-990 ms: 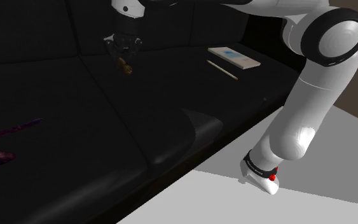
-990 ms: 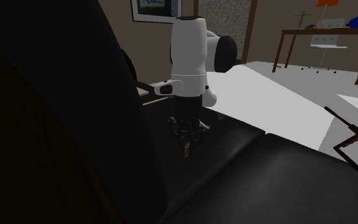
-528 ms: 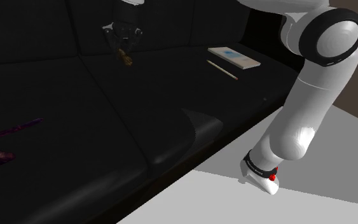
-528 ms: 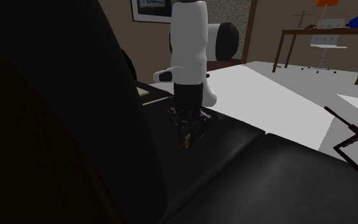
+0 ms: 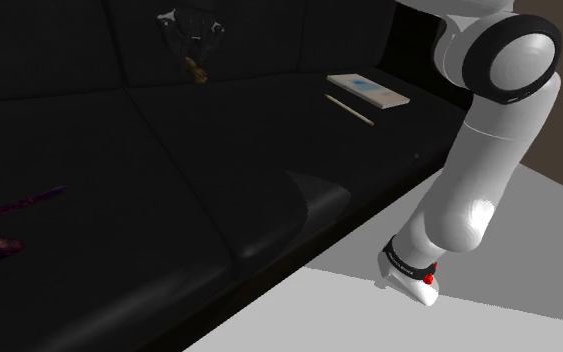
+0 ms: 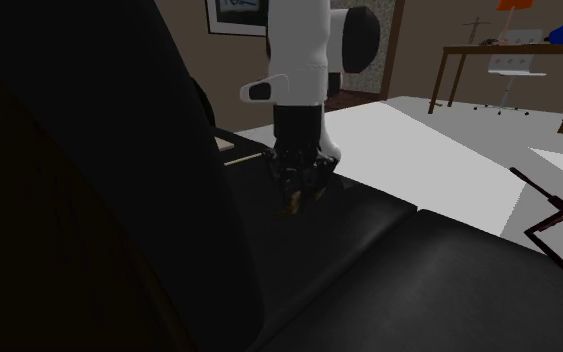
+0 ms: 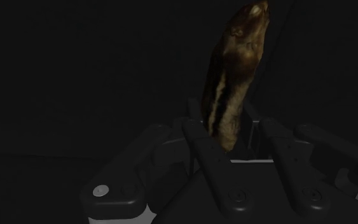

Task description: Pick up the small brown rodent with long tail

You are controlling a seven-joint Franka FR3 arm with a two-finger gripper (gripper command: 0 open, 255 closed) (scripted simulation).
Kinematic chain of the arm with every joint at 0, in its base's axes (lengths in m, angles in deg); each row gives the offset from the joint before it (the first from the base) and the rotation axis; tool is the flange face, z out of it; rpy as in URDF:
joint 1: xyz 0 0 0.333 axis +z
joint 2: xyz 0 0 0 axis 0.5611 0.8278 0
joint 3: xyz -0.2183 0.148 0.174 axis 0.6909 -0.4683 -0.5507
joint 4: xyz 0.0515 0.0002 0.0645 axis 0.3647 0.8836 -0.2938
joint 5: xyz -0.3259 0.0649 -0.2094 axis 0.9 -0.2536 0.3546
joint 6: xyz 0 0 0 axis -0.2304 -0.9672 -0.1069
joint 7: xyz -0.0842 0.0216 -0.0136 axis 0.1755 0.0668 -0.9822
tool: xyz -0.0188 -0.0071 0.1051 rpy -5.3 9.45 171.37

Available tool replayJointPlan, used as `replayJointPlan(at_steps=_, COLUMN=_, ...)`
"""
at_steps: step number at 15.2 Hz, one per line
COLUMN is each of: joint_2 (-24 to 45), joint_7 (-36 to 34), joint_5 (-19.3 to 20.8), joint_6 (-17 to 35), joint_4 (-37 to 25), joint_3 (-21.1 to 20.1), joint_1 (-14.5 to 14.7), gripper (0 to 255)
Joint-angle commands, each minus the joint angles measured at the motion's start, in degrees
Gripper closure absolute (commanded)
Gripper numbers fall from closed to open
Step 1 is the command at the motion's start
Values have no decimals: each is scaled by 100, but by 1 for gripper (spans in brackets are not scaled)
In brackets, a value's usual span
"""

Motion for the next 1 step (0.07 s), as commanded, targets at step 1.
replayJointPlan(at_steps=1, joint_2=9, joint_7=-2, joint_5=4, joint_6=-54, joint_4=-61, joint_3=-1, joint_1=5, gripper=255)
